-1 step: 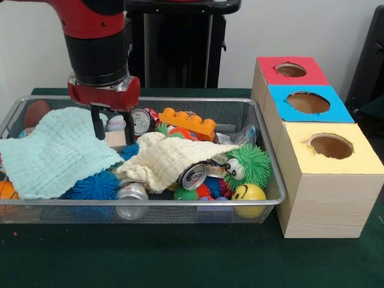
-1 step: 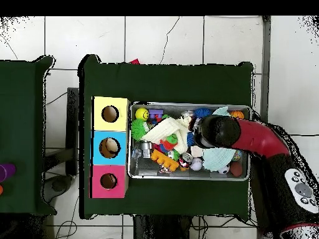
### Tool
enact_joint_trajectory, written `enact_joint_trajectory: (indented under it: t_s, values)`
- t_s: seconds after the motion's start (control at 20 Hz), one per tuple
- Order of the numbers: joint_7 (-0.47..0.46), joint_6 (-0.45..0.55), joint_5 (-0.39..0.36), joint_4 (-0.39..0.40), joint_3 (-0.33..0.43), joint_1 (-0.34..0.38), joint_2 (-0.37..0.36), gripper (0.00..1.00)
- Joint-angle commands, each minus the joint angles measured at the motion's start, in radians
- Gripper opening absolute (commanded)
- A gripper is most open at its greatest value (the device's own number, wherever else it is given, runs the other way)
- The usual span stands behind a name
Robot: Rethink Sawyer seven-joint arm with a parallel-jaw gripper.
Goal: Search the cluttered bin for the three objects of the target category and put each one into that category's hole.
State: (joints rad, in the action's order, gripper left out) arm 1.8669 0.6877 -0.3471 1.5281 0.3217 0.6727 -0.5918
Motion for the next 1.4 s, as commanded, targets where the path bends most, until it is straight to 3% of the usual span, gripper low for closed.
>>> enact_joint_trajectory:
  t_s: [0.05, 0.35, 0.65, 1.1, 1.2, 1.4]
  values:
    - [-0.347, 0.118, -0.093, -0.079, 0.126, 0.026, 0.057, 1.00]
    - [-0.377, 0.107, -0.136, -0.116, 0.160, 0.063, 0.111, 1.00]
    - [-0.346, 0.130, -0.164, -0.141, 0.163, 0.047, 0.130, 1.00]
    - [-0.299, 0.095, -0.195, -0.087, 0.165, 0.062, 0.118, 1.00]
    - [-0.288, 0.107, -0.191, -0.048, 0.162, 0.070, 0.091, 1.00]
    - [-0.256, 0.037, -0.187, 0.102, 0.168, 0.124, -0.008, 1.00]
